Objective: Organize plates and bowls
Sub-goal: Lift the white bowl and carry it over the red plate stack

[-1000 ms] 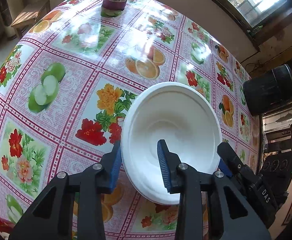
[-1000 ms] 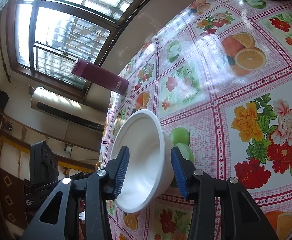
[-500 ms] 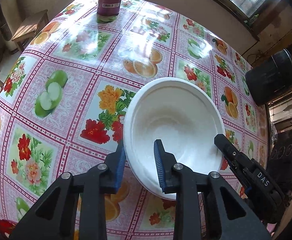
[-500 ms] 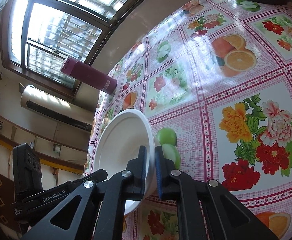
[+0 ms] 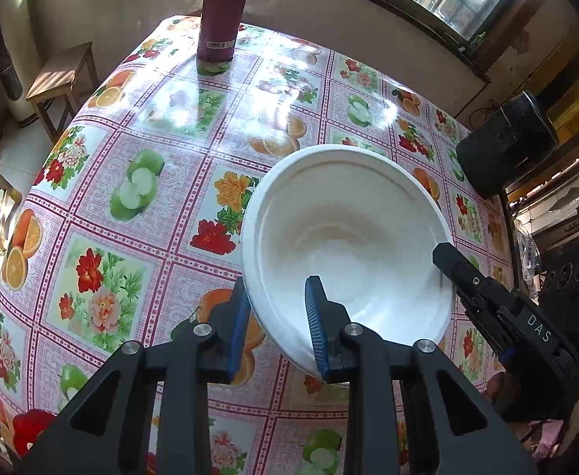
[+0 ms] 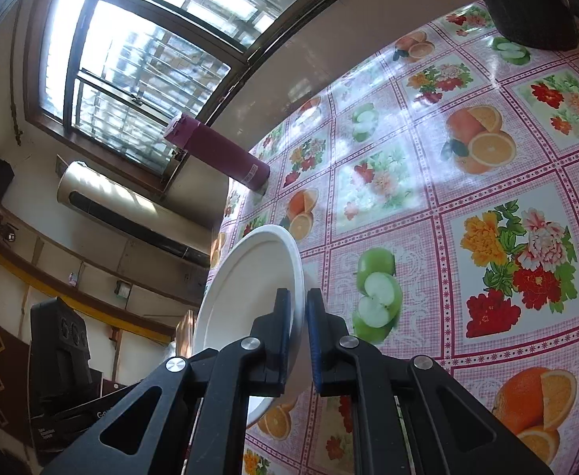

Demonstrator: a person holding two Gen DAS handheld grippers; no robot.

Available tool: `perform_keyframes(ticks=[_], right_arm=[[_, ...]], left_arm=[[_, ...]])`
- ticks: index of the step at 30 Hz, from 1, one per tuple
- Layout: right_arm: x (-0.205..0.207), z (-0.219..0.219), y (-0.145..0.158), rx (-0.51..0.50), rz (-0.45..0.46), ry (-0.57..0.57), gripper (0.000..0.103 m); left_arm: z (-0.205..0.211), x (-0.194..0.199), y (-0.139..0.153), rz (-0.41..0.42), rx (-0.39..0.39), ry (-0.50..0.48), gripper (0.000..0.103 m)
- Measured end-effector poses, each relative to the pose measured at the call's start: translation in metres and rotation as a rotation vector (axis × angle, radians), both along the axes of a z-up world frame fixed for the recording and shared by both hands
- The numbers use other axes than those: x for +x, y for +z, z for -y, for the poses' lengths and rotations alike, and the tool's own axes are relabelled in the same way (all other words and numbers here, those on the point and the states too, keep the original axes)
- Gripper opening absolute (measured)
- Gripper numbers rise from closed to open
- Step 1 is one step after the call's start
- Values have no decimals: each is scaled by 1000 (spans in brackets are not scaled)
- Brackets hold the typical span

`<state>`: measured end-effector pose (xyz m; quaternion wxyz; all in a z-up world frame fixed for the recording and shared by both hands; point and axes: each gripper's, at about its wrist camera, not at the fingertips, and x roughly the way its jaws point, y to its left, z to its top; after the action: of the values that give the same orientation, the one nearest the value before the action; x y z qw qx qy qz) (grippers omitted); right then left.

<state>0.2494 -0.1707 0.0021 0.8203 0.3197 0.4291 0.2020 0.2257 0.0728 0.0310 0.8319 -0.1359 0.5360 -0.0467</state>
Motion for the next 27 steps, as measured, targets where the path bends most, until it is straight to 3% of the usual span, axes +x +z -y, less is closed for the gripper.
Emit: perform_keyframes(ticks=[12,27], right_arm=[[-114,-40,37,39,97,92,9],[-206,-139,29,-44,88,306,10]], left_arm=[[-38,-107,58,169,41,-28,25],[-114,-231,32,148,107,16,25]])
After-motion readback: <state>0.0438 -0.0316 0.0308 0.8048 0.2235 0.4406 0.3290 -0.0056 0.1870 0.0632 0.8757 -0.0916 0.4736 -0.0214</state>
